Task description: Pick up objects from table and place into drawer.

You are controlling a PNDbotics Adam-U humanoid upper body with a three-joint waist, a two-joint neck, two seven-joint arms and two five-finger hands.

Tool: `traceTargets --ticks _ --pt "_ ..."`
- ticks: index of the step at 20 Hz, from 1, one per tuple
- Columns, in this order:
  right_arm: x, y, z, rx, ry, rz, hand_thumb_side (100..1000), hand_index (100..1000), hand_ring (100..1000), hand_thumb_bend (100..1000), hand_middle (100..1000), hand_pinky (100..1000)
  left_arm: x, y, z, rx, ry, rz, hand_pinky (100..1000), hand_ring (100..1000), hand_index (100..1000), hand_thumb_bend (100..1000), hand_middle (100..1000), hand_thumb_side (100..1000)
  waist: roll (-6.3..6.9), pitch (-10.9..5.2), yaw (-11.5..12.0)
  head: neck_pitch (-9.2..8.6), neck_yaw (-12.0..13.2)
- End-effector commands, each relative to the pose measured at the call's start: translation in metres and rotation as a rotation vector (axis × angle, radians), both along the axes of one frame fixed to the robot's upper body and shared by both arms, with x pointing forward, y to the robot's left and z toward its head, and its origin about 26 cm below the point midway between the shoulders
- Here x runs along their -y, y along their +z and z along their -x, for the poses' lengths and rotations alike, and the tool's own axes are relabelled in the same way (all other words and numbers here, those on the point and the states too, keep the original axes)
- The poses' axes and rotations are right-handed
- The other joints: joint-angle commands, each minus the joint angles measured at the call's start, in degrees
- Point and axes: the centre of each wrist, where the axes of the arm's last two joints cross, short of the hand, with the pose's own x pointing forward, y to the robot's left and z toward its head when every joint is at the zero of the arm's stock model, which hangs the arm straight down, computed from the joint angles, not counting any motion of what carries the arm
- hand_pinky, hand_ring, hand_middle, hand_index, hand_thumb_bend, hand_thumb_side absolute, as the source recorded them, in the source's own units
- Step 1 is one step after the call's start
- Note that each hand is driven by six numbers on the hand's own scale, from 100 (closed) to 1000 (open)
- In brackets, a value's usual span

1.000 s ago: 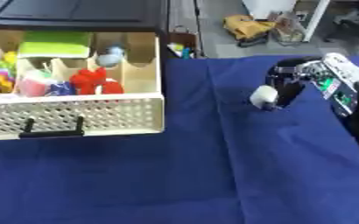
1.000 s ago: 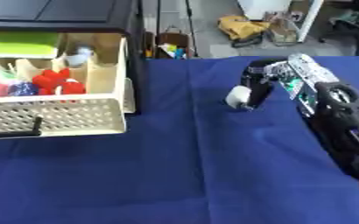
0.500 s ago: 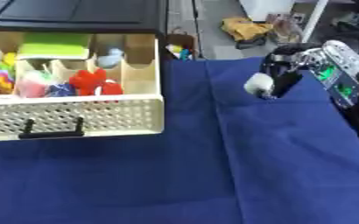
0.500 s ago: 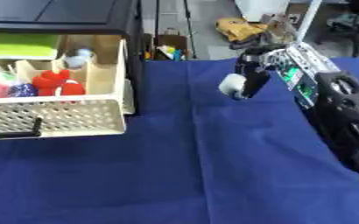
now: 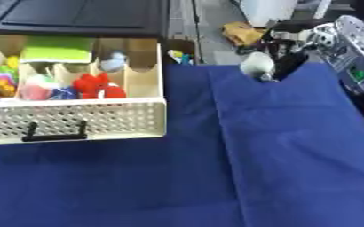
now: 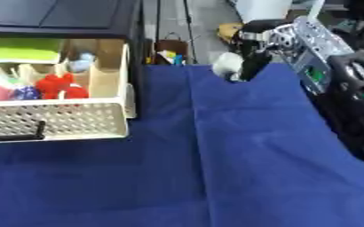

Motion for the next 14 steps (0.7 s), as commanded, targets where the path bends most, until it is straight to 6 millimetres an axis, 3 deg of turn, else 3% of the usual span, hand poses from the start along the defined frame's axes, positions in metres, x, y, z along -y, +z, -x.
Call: traceTargets --ticks 1,8,14 --pt "-0.006 0.029 0.017 0.075 0.040 0.001 366 638 740 357 444 610 -0.003 0.007 0.002 0.014 0.001 -0.022 451 651 812 536 676 1000 -0.03 -1.47 -0.01 0.06 0.08" --pt "-0.032 0.052 0.036 0.121 0.141 -0.015 390 634 729 349 438 606 -0.005 0.008 0.003 0.011 -0.002 -0.025 454 652 812 534 676 1000 -0.51 -2.31 0.12 0.18 0.89" --pt "-0.069 0.071 0.049 0.172 0.253 -0.047 409 628 713 344 429 597 -0.004 0.008 0.003 0.009 -0.010 -0.026 455 653 812 534 676 1000 -0.60 -2.78 0.88 0.39 0.52"
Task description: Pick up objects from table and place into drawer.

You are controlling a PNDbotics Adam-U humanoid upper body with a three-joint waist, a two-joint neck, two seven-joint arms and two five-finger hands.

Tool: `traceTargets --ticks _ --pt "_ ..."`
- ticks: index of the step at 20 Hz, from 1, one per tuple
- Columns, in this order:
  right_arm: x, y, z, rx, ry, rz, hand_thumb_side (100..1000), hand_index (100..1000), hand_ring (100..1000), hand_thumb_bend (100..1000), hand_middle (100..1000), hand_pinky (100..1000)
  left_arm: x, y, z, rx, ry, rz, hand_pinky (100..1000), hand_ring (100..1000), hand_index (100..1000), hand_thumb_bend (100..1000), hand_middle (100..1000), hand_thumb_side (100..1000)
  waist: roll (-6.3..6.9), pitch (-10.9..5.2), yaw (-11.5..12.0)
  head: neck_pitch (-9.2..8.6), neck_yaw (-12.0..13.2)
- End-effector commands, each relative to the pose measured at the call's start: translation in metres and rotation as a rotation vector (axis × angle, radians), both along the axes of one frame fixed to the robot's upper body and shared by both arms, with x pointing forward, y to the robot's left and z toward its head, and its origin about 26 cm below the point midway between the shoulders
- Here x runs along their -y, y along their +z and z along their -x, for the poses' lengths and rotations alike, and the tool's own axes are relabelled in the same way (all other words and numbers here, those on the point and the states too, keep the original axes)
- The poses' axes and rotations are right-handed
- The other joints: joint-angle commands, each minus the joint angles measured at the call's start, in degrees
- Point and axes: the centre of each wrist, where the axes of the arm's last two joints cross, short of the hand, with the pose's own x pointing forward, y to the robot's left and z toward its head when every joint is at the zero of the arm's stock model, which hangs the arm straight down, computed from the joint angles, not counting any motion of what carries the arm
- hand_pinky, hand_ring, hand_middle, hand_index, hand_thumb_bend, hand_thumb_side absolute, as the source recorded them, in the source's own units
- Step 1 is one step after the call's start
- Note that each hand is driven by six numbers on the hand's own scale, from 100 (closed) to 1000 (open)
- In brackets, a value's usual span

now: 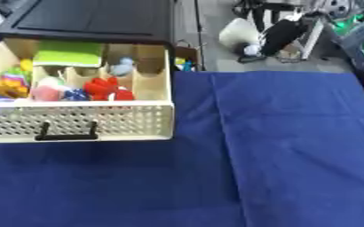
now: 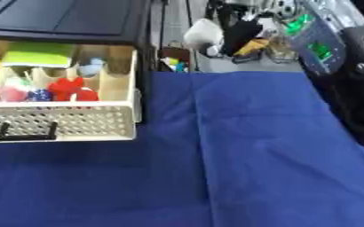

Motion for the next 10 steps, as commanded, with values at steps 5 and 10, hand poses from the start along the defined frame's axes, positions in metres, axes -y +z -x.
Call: traceTargets --ticks 5,10 --pt "-0.043 0.022 0.013 0.049 0.131 -0.044 416 621 695 348 420 583 -0.001 0.008 0.001 0.020 -0.013 -0.024 456 653 812 533 676 1000 0.23 -1.25 1.13 0.41 -0.88" --pt "-0.066 0.021 0.015 0.035 0.190 -0.057 422 618 687 346 416 576 0.001 0.009 0.001 0.022 -0.022 -0.022 456 653 812 532 675 1000 0.04 -1.12 1.79 0.37 -1.29"
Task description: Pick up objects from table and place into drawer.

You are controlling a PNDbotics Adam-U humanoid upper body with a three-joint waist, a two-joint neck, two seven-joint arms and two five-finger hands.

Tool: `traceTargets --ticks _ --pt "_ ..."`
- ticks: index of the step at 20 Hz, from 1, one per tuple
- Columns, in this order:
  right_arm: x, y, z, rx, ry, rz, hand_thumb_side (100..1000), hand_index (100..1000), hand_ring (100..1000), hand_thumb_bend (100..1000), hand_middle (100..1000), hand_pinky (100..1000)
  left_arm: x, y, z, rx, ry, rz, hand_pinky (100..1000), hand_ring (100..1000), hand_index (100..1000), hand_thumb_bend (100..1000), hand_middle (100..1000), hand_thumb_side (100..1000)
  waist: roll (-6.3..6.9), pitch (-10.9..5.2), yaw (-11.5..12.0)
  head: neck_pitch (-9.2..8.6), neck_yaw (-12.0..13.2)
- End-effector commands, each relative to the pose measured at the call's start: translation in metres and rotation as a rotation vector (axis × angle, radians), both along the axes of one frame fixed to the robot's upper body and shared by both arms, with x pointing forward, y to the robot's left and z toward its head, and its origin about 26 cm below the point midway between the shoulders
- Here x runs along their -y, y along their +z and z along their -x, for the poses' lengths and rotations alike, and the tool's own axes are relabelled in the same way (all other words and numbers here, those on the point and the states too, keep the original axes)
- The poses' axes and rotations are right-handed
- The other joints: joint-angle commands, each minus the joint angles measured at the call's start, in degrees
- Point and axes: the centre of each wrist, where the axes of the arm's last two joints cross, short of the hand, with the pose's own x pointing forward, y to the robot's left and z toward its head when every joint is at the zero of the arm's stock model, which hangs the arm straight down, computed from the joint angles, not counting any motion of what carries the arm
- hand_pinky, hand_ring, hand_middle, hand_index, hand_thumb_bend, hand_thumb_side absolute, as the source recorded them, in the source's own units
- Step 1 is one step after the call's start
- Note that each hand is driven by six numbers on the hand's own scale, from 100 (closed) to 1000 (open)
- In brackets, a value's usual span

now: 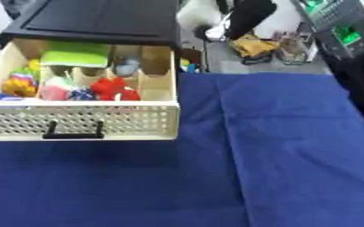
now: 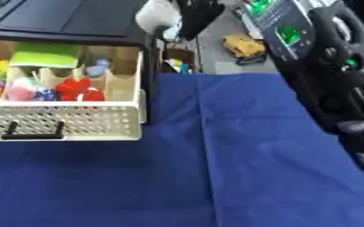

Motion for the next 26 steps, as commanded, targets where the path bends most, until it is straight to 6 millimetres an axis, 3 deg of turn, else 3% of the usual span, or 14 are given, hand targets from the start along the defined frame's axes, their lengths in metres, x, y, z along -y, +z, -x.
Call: traceTargets --ticks 1,9,17,21,26 --pt "-0.011 0.010 0.005 0.019 0.033 -0.012 422 617 685 348 415 574 0.000 0.009 0.001 0.026 -0.009 -0.018 456 653 812 532 675 1000 0.15 -1.05 0.19 0.36 -0.39" --pt "-0.032 0.002 0.005 -0.021 0.086 -0.023 414 612 675 356 410 563 0.002 0.010 0.000 0.028 -0.017 -0.015 455 652 812 531 675 1000 0.00 -0.73 0.85 0.40 -0.96" --pt "-0.033 -0.006 -0.001 -0.061 0.076 -0.015 410 612 683 360 411 566 0.002 0.010 0.000 0.028 -0.019 -0.014 454 652 812 530 675 1000 0.03 -0.38 1.05 0.24 -1.04" --pt "-0.032 -0.007 -0.002 -0.077 0.079 -0.001 439 644 699 415 440 581 0.003 0.010 0.000 0.027 -0.019 -0.014 453 652 812 530 675 1000 0.02 -0.27 0.97 0.24 -1.08" --pt "-0.029 -0.002 0.002 -0.090 0.098 0.017 476 773 759 517 550 629 0.003 0.010 0.000 0.026 -0.018 -0.013 452 652 811 530 675 1000 0.06 -0.25 0.80 0.32 -1.02"
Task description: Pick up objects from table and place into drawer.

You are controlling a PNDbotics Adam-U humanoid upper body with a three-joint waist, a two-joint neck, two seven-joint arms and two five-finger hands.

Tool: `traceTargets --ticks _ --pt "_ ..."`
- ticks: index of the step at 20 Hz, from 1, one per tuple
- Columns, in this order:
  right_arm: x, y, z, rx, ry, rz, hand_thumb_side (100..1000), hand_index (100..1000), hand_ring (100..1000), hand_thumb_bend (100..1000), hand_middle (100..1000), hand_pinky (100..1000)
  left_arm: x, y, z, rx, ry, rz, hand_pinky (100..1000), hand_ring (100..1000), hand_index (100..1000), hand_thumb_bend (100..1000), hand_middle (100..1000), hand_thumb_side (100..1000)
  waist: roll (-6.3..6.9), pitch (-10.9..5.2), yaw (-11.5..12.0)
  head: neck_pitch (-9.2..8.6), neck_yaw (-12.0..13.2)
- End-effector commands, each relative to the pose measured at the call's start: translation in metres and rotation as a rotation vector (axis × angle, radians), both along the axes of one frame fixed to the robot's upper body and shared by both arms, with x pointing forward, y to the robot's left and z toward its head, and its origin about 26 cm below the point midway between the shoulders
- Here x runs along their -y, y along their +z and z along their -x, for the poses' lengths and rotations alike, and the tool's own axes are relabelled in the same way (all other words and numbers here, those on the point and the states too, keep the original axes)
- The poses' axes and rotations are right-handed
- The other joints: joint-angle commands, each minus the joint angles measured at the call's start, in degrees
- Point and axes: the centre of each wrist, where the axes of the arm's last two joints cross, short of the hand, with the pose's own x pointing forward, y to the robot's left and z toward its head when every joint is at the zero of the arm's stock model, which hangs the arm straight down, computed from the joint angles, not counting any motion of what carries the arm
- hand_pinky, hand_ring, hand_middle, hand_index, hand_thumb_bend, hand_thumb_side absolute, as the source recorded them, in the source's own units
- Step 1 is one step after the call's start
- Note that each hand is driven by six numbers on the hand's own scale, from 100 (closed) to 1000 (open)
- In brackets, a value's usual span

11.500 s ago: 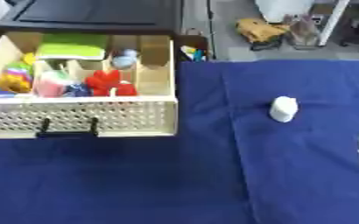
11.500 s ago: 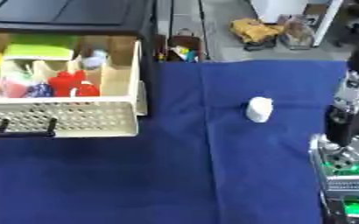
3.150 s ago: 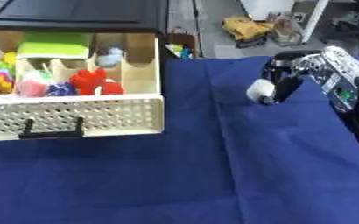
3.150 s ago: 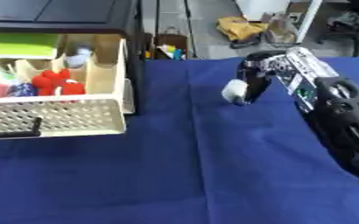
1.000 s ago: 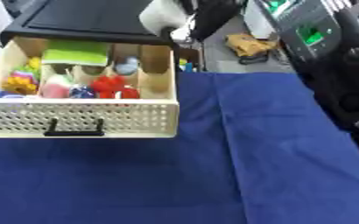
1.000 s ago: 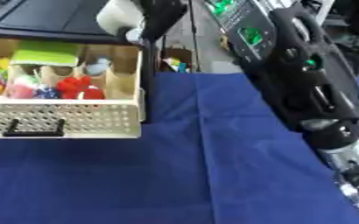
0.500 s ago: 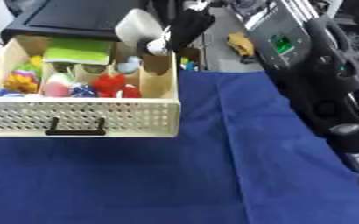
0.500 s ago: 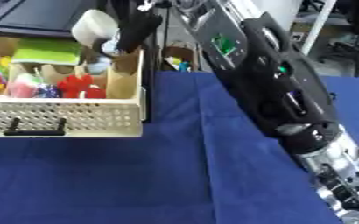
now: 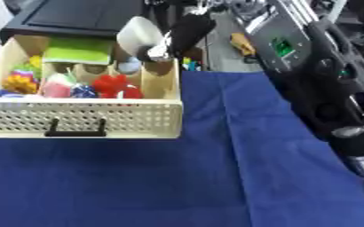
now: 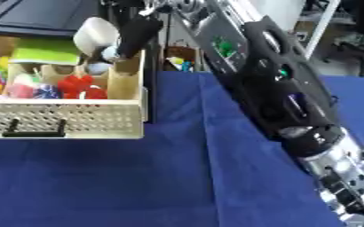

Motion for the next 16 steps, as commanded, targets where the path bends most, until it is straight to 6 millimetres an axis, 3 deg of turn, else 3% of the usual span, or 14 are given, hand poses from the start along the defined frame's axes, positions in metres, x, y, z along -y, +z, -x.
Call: traceTargets --ticks 1,7,16 --pt "0.0083 0.0160 0.0070 0.023 0.006 0.001 475 784 764 522 560 632 0.0015 0.0073 0.0010 0.026 -0.008 -0.010 452 652 811 530 675 1000 0.36 -0.82 -0.12 0.34 -0.20" --pt "0.0117 0.0215 0.0120 0.026 0.004 0.003 465 865 791 567 622 649 0.0013 0.0068 0.0012 0.025 -0.007 -0.011 452 652 811 531 675 1000 0.50 -0.94 -0.30 0.23 -0.35" --pt "0.0165 0.0259 0.0169 0.056 -0.004 -0.042 495 839 766 545 600 629 0.0007 0.0057 0.0015 0.024 -0.005 -0.011 450 652 812 531 675 1000 0.84 -0.93 -0.41 0.16 -0.38"
